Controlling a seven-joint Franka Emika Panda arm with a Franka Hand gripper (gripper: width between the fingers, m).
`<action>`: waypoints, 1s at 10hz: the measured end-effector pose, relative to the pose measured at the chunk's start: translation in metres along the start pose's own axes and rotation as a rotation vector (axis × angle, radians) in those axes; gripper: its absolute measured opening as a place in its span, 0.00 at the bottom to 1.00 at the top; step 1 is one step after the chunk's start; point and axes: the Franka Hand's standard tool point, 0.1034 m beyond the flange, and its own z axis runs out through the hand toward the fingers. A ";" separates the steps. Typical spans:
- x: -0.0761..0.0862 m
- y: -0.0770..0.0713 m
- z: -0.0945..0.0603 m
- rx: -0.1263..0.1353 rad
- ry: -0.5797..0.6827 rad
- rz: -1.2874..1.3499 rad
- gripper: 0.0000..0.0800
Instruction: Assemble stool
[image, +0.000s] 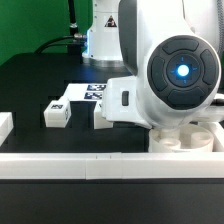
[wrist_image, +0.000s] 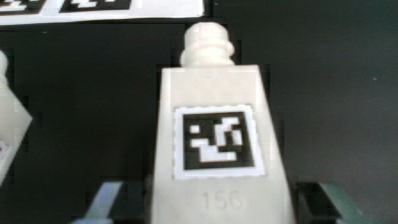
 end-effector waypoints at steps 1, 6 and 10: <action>-0.005 -0.001 -0.004 -0.001 -0.001 -0.002 0.42; -0.055 -0.009 -0.051 -0.015 0.015 0.006 0.42; -0.031 -0.016 -0.066 0.007 0.205 -0.005 0.42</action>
Offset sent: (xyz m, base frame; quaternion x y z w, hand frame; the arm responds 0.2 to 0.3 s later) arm 0.0020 0.0084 0.0694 0.0076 -0.0415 0.0102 0.9991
